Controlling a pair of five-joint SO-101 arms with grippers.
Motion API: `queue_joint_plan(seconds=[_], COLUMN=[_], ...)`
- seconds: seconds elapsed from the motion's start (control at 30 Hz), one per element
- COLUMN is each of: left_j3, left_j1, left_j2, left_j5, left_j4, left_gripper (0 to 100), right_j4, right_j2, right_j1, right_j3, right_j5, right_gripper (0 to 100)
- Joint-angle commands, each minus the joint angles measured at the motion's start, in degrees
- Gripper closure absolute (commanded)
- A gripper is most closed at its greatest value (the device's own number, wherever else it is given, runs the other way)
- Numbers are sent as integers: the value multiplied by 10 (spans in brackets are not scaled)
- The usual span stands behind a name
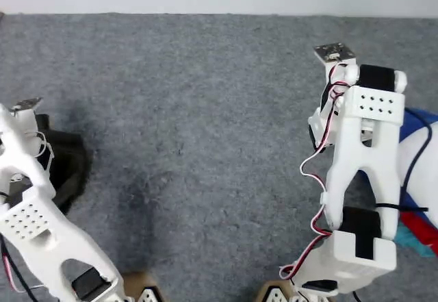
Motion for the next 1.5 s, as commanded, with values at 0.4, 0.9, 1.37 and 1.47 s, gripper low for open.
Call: queue_joint_plan(seconds=[0.4, 0.9, 1.37, 1.47], left_j3=[128, 72, 72, 77], left_j1=[382, 680, 494, 405], left_j2=[-471, -531, -537, -535], left_j5=[91, 259, 301, 273], left_j4=[20, 18, 20, 20], left_gripper=[989, 886, 818, 820], right_j4=[21, 21, 22, 21], right_j2=[-21, -21, -21, -21], right_j1=[0, 0, -46, -131], right_j3=[-3, -2, 7, 56], right_j5=[4, 5, 19, 55], right_gripper=[735, 735, 735, 735])
